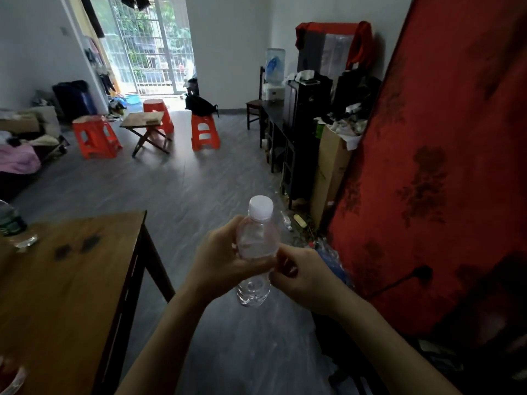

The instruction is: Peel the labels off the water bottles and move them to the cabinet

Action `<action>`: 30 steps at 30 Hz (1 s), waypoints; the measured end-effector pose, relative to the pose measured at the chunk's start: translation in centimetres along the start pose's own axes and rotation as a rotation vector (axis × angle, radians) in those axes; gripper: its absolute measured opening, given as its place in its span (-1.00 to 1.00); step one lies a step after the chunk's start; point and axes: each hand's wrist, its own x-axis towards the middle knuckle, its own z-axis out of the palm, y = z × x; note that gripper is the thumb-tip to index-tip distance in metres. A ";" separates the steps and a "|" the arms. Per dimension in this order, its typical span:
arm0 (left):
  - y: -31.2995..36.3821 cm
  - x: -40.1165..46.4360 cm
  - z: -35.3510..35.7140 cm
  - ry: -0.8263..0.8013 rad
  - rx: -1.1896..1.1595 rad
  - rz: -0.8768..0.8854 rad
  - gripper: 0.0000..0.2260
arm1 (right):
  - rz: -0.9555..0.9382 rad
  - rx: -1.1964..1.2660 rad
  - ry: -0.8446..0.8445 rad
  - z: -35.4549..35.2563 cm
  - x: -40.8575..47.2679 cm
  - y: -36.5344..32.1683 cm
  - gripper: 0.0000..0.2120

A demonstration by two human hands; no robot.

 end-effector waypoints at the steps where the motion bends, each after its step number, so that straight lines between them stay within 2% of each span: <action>1: -1.0 1.6 -0.5 0.002 0.005 0.001 -0.43 | -0.011 0.000 -0.006 0.2 2.0 0.4 -0.88; 5: -4.5 7.5 -2.6 0.002 0.045 -0.005 -0.43 | -0.023 -0.028 -0.008 0.7 9.4 2.2 -0.87; 9: -7.5 12.9 -4.0 -0.003 0.068 0.004 -0.38 | -0.052 -0.064 0.006 1.1 15.3 3.9 -0.96; 19: -13.9 23.7 -4.4 0.032 0.064 -0.019 -0.49 | -0.099 -0.042 0.031 0.7 27.0 9.1 -0.83; 22: -15.6 27.8 -3.6 0.046 0.060 -0.024 -0.50 | -0.077 -0.019 0.030 -0.2 30.7 11.6 -0.91; 30: -19.0 41.6 -0.7 0.021 0.097 -0.011 -0.52 | -0.067 0.025 0.030 -5.5 41.9 18.3 -0.87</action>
